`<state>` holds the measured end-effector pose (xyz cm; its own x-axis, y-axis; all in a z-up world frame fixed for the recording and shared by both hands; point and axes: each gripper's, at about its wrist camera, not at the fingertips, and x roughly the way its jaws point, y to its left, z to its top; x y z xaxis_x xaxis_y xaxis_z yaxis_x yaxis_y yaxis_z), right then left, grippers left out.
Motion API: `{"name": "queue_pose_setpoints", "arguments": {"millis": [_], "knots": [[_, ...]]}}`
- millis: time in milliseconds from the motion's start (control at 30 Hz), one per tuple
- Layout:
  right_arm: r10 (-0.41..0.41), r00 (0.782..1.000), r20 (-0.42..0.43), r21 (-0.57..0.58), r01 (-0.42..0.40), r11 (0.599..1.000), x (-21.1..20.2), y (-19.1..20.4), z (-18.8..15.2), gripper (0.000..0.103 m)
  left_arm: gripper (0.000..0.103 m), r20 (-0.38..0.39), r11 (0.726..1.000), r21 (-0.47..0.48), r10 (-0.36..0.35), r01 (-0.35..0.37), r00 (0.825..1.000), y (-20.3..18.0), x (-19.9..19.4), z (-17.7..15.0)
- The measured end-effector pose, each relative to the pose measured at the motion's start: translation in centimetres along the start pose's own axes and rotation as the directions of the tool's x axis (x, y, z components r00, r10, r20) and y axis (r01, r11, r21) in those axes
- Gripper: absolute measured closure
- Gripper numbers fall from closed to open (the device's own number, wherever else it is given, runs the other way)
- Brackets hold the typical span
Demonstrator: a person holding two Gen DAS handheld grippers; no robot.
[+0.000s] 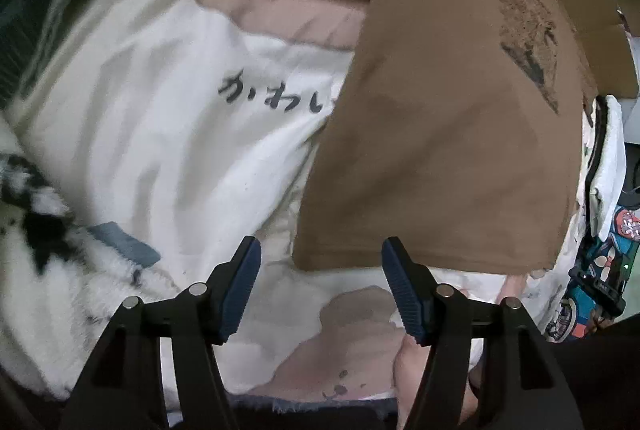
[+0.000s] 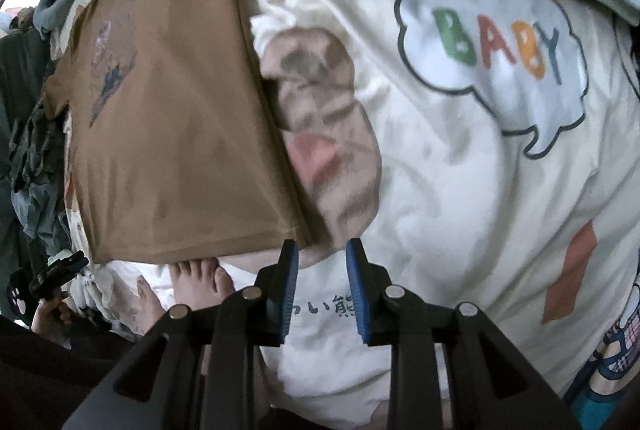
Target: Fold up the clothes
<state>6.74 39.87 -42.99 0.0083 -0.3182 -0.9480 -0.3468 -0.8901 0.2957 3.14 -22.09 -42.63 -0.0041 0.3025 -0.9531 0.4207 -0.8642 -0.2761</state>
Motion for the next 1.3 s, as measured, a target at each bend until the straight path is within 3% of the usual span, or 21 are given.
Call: {"name": "queue_pose_setpoints", "arguments": {"millis": [200, 300, 333, 567, 733, 867, 933, 1300], "knots": [[0.015, 0.999, 0.052, 0.002, -0.016, 1.0, -2.7, 0.3, -0.3, 0.068, 0.038, 0.021, 1.0, 0.0, 0.014, -0.014, 1.0, -0.5, -3.2, -0.5], [0.028, 0.996, 0.084, -0.003, -0.027, 1.0, -4.3, 0.5, -0.3, 0.061, 0.015, 0.035, 1.0, -0.004, 0.01, -0.01, 0.999, -0.2, -4.9, -2.1], [0.03, 0.995, 0.093, -0.004, -0.03, 1.0, -4.8, 0.7, -0.4, 0.056, 0.013, 0.038, 1.0, -0.005, 0.006, -0.006, 0.999, -0.4, -5.0, -2.0], [0.048, 0.989, 0.137, 0.014, -0.05, 0.999, -8.2, 0.7, -0.2, 0.051, 0.013, 0.087, 1.0, -0.019, -0.011, 0.013, 0.996, -1.5, -9.0, -2.3], [0.058, 0.985, 0.164, -0.006, -0.057, 0.998, -10.3, 0.9, -0.5, 0.04, 0.013, 0.127, 1.0, -0.025, -0.007, 0.01, 0.992, -2.2, -12.0, -2.6], [0.083, 0.98, 0.18, -0.014, -0.082, 0.997, -11.6, 0.7, -0.8, 0.04, 0.01, 0.153, 1.0, -0.023, -0.004, 0.008, 0.988, -2.6, -14.1, -3.2], [0.088, 0.978, 0.188, -0.021, -0.086, 0.996, -12.2, 0.6, -1.1, 0.04, 0.001, 0.163, 1.0, -0.029, -0.006, 0.011, 0.987, -2.5, -15.0, -3.7], [0.125, 0.969, 0.212, -0.026, -0.122, 0.992, -14.4, -0.2, -3.3, 0.04, 0.001, 0.202, 0.999, -0.03, -0.025, 0.031, 0.979, -2.0, -18.6, -7.2]]}}
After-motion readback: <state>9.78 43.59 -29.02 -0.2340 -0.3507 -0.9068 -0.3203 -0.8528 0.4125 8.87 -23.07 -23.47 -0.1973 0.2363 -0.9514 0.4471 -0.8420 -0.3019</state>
